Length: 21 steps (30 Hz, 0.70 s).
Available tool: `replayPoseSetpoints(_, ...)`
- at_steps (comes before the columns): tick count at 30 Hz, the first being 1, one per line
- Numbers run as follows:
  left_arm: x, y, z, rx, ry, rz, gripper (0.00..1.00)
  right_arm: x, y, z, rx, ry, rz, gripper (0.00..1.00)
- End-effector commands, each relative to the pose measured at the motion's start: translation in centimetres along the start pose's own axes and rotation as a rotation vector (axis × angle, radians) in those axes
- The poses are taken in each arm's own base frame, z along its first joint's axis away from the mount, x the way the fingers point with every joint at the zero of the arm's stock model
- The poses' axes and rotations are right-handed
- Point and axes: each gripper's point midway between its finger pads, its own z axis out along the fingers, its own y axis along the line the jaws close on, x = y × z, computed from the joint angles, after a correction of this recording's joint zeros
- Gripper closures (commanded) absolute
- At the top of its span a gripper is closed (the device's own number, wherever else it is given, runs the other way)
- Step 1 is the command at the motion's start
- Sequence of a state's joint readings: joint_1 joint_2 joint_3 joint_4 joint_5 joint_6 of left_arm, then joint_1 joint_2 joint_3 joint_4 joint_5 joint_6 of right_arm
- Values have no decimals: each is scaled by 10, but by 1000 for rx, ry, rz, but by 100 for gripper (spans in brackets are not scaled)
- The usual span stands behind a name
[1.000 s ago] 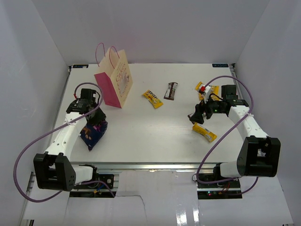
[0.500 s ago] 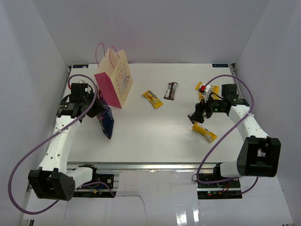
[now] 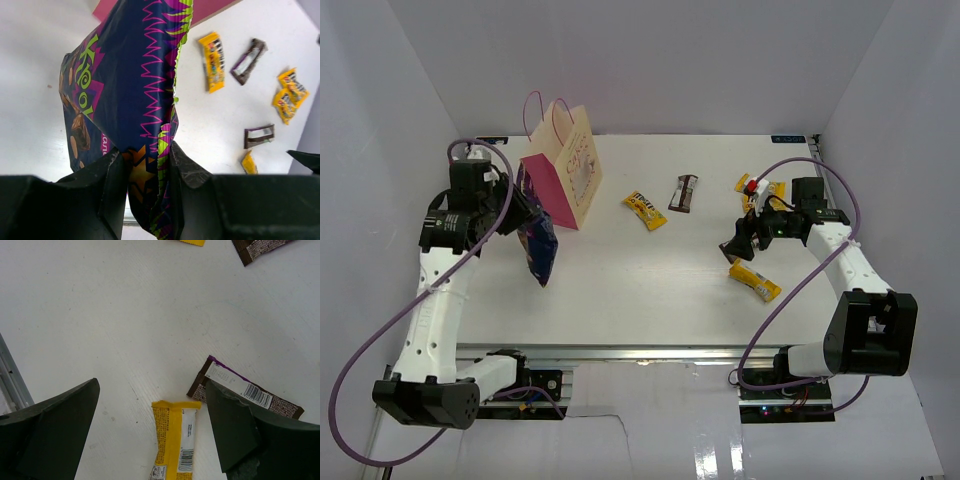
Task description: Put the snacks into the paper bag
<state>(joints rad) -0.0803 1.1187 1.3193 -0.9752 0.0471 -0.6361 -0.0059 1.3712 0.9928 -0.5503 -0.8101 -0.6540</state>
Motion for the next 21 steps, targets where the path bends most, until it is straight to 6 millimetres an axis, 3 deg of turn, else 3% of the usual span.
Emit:
replayPoseSetpoints(1,-58,-51,-51,188,-212,53,100,-22,-5,-5,18,-40,-47,8)
replayPoseSetpoints(6,-89,-81,-88,278,-295,100,100,-23,-5,-5,16,-41,-45,8)
replayPoseSetpoints(11,-118,-111,-109,374,-378,172,100,-24,-5,-5,13,-43,-45,8)
replayPoseSetpoints(12,-127,-123,-123,418,-410,191,100,-23,-6,-4,13,-42,-44,8)
replayPoseSetpoints(16,-155,-155,-139,511,-478,245,100,-24,-6,-4,13,-43,-44,8)
replayPoseSetpoints(18,-162,-167,-131,545,-469,267,100,-24,-7,-4,14,-41,-43,8)
replayPoseSetpoints(19,-169,-175,-139,573,-498,278,100,-24,-6,-4,14,-41,-44,8)
replayPoseSetpoints(21,-175,-182,-137,593,-506,294,100,-23,-6,-4,14,-41,-43,8)
